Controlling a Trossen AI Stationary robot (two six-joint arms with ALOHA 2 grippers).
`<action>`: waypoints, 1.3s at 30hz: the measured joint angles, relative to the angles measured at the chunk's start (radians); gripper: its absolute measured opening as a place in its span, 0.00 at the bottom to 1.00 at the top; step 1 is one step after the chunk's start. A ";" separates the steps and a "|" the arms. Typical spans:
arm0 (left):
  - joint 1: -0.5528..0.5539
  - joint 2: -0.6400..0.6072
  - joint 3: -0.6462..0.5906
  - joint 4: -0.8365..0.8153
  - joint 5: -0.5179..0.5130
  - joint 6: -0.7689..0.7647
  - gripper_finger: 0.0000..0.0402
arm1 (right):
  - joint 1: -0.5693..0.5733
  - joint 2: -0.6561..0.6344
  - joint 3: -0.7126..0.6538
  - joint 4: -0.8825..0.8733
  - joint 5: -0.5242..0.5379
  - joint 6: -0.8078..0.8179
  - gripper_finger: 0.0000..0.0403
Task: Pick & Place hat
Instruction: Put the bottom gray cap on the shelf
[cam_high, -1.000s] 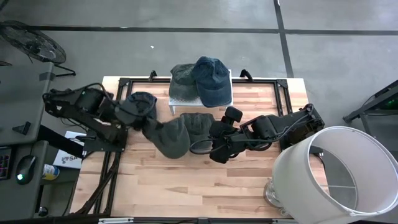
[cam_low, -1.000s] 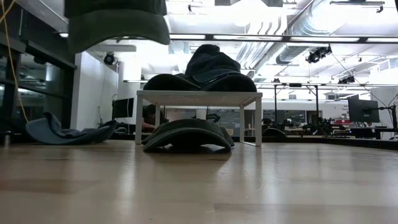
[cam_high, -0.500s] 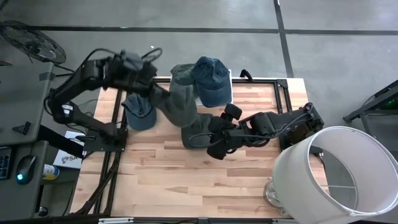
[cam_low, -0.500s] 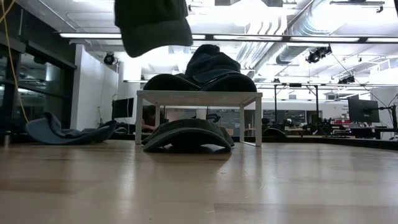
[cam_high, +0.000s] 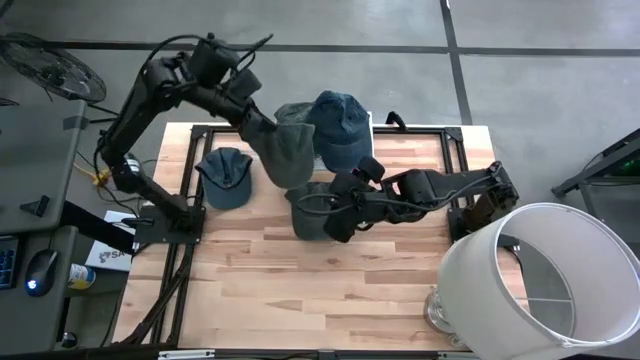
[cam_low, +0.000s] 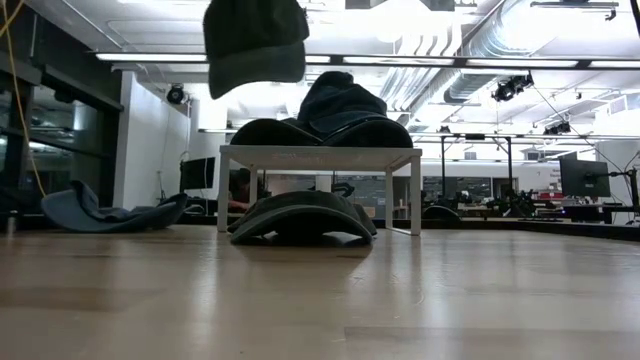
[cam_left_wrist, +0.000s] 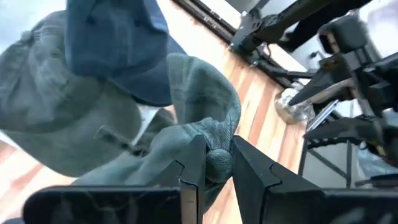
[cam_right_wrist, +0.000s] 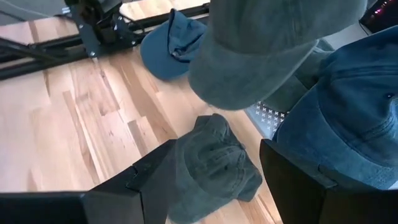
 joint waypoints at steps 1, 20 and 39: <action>0.017 0.016 0.020 -0.019 0.009 0.022 0.13 | -0.005 0.000 0.000 0.006 0.000 0.000 0.55; 0.235 0.167 0.178 -0.134 0.098 0.306 0.13 | -0.091 0.000 0.000 0.026 0.005 0.019 0.55; 0.240 0.220 0.179 -0.080 0.149 0.359 0.13 | -0.132 0.000 0.000 0.026 0.002 0.021 0.55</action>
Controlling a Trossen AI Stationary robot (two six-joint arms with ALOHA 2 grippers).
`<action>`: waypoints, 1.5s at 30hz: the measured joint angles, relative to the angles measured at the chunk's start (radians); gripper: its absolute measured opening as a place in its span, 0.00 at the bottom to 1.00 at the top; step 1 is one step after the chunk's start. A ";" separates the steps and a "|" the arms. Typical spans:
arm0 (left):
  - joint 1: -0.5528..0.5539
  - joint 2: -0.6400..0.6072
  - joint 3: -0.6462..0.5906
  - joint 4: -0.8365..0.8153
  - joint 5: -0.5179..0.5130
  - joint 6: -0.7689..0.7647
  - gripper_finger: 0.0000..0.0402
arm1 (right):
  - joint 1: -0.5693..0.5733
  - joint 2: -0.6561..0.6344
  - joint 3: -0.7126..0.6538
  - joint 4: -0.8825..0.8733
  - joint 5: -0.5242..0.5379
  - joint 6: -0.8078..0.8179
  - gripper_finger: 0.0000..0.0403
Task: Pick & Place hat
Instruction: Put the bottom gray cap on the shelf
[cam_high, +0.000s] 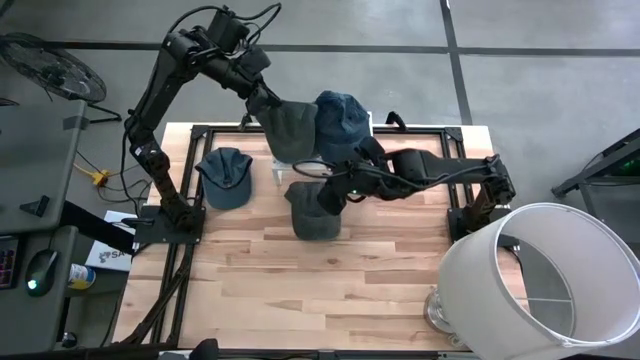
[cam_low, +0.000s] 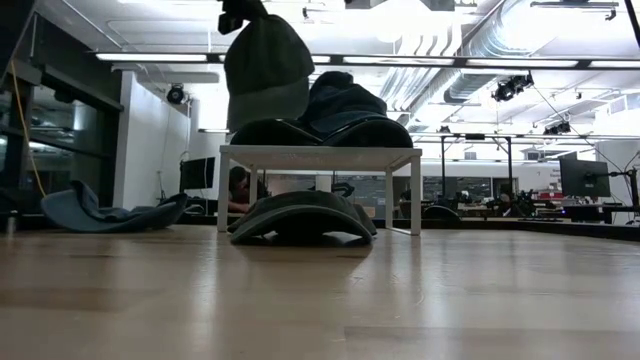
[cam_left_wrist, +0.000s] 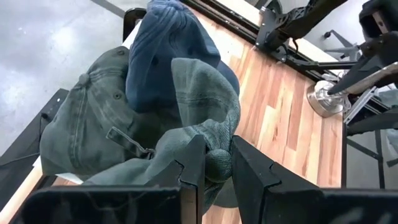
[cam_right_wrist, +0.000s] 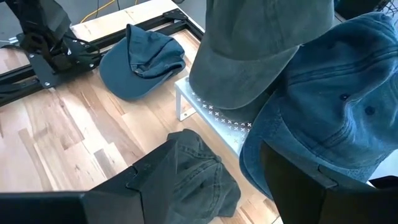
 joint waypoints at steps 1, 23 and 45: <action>0.000 0.000 0.000 0.000 0.001 0.000 0.13 | -0.003 0.000 0.000 0.000 0.000 -0.001 0.55; 0.000 -0.001 0.000 0.104 -0.114 -0.016 0.13 | -0.044 0.000 0.000 -0.003 -0.028 -0.054 0.55; 0.000 -0.001 -0.014 0.102 -0.066 -0.035 0.13 | -0.075 0.000 0.000 -0.003 -0.030 -0.075 0.55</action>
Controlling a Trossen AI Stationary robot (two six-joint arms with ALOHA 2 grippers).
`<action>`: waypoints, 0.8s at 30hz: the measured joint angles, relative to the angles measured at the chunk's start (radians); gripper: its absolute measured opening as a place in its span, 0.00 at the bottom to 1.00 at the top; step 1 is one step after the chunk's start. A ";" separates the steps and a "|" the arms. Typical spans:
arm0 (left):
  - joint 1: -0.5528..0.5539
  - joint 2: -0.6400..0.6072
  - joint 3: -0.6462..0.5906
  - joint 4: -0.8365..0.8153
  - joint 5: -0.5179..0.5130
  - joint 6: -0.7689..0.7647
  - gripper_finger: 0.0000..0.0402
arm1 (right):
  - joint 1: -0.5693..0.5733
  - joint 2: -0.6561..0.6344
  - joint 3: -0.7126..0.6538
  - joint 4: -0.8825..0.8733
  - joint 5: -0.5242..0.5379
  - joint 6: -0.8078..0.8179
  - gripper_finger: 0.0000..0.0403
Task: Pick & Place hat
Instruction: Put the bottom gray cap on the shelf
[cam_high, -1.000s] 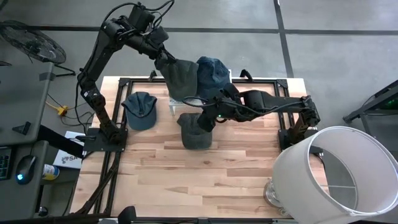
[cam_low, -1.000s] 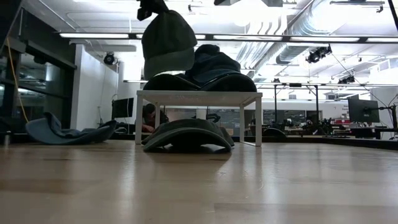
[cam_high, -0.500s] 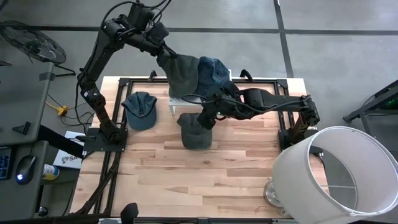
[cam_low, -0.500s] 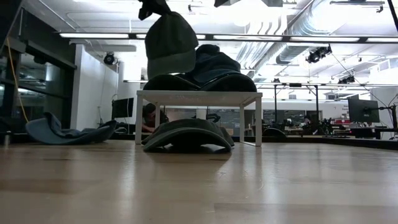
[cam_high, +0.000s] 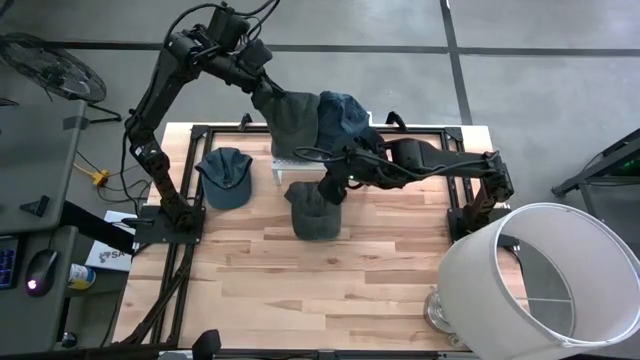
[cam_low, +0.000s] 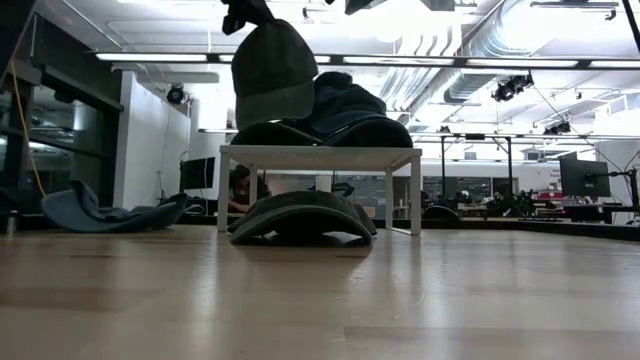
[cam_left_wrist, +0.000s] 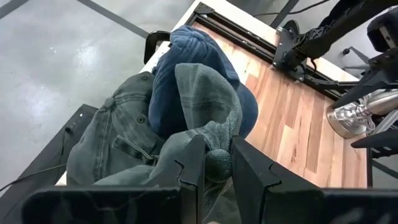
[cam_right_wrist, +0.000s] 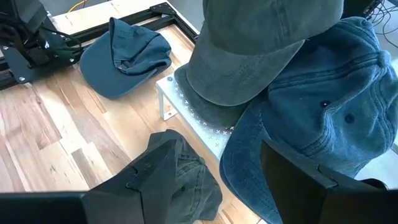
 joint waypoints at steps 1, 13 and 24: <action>0.000 -0.002 0.000 0.001 0.002 0.000 0.13 | -0.001 0.000 0.000 0.000 0.000 0.000 0.55; 0.000 -0.040 0.014 -0.018 0.020 -0.019 0.13 | -0.003 0.000 0.000 0.000 -0.001 0.000 0.55; 0.002 -0.026 0.014 -0.027 -0.051 -0.001 0.13 | -0.003 0.000 0.000 0.001 0.001 0.000 0.55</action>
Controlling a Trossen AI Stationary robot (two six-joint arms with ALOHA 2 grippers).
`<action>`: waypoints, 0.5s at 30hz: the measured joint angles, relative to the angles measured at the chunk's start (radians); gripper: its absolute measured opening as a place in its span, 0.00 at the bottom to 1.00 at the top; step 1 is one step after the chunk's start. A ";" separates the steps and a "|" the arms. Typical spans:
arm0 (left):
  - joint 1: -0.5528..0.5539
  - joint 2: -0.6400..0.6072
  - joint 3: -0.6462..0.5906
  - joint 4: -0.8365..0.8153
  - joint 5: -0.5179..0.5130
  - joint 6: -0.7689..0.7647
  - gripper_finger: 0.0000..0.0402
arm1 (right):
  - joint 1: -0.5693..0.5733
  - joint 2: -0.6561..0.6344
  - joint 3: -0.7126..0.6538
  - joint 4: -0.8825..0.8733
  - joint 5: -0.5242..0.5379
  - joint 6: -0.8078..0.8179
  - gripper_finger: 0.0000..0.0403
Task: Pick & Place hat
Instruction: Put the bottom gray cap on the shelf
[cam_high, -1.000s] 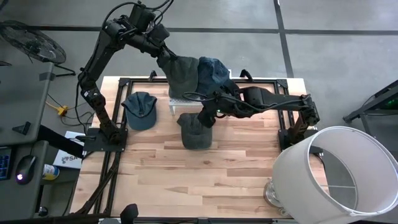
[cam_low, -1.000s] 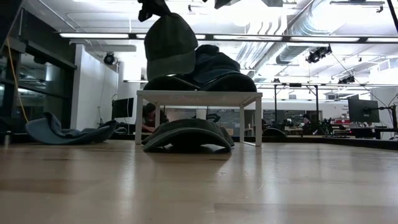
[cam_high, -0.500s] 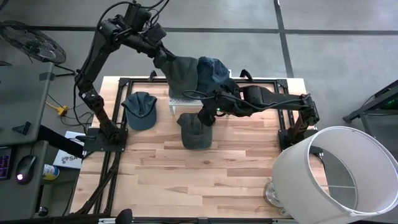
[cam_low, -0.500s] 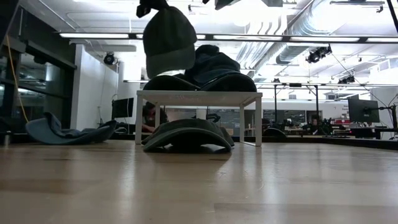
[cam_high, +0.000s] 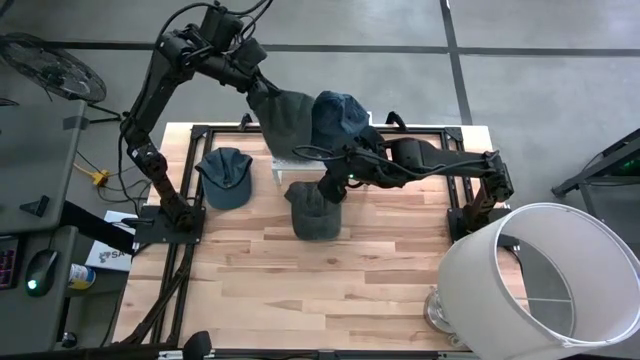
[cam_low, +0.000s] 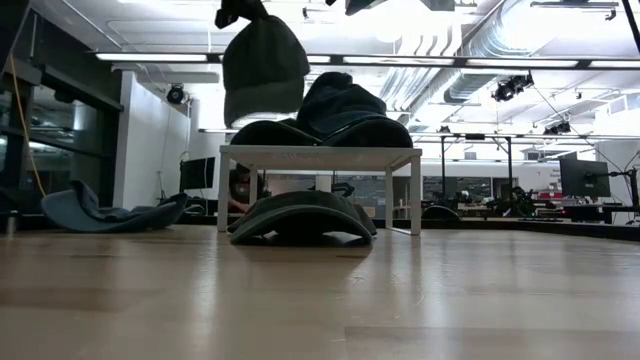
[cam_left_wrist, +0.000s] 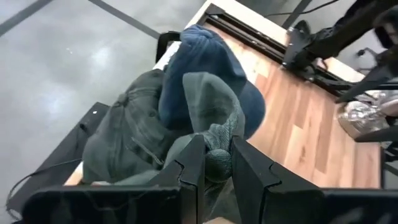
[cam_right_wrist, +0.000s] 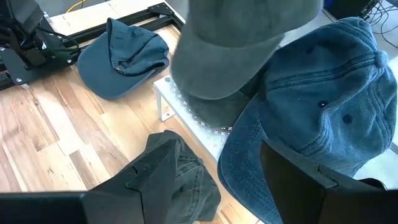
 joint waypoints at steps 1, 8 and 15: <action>0.000 0.004 0.000 0.006 -0.004 0.001 0.13 | 0.000 0.000 0.000 0.000 0.000 0.000 0.55; -0.002 0.041 0.000 -0.005 0.041 0.009 0.13 | 0.000 0.000 0.000 0.000 0.001 0.000 0.55; -0.002 0.047 0.000 -0.002 0.025 0.022 0.13 | 0.000 0.000 0.000 0.000 0.004 0.000 0.55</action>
